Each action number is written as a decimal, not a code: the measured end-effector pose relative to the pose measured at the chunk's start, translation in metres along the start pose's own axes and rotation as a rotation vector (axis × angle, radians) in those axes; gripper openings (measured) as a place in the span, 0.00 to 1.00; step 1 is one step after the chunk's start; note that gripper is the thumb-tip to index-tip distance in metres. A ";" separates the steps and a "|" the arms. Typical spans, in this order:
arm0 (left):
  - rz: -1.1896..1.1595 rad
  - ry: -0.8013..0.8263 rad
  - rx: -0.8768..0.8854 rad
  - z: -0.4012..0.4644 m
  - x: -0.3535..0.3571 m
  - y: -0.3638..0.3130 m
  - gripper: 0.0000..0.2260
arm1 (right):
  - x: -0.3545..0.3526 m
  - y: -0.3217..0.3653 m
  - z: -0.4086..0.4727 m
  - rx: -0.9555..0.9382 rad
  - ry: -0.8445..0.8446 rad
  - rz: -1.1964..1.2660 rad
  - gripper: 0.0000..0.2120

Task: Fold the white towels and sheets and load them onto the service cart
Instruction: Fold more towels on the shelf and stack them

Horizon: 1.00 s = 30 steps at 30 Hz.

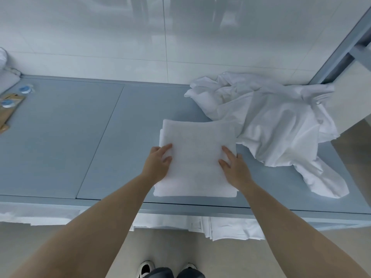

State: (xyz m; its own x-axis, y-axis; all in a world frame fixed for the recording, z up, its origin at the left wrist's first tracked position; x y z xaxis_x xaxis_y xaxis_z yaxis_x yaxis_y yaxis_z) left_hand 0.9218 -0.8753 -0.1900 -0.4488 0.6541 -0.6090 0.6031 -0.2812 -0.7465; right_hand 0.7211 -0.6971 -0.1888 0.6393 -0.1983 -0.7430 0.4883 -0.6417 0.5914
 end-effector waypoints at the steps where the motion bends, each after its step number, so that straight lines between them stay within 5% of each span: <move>1: -0.008 -0.024 0.006 -0.001 -0.003 0.002 0.20 | 0.002 0.006 0.000 -0.011 -0.015 -0.014 0.24; 13: -0.135 -0.279 0.069 -0.018 -0.050 0.002 0.17 | 0.006 0.066 0.000 -0.186 -0.286 -0.093 0.18; 19: -0.103 -0.182 -0.093 -0.040 -0.015 0.016 0.20 | 0.018 0.043 0.009 -0.120 -0.036 -0.065 0.20; 30: -0.046 -0.146 -0.020 -0.029 -0.020 0.027 0.20 | 0.027 0.034 0.008 -0.090 -0.071 0.010 0.20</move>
State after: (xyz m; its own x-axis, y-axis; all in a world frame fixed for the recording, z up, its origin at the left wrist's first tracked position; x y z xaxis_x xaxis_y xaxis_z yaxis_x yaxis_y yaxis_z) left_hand 0.9667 -0.8758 -0.1902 -0.5665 0.5567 -0.6076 0.5919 -0.2382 -0.7700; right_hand 0.7503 -0.7308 -0.1916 0.6020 -0.2584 -0.7555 0.5359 -0.5706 0.6222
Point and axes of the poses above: each hand's wrist, its own z-axis towards the middle knuckle, its own x-axis out of the palm, y = z × x, the point moved 1 cm from there along z, towards the middle knuckle, and after that the axes turned 9 degrees about y, right-handed, at the moved point
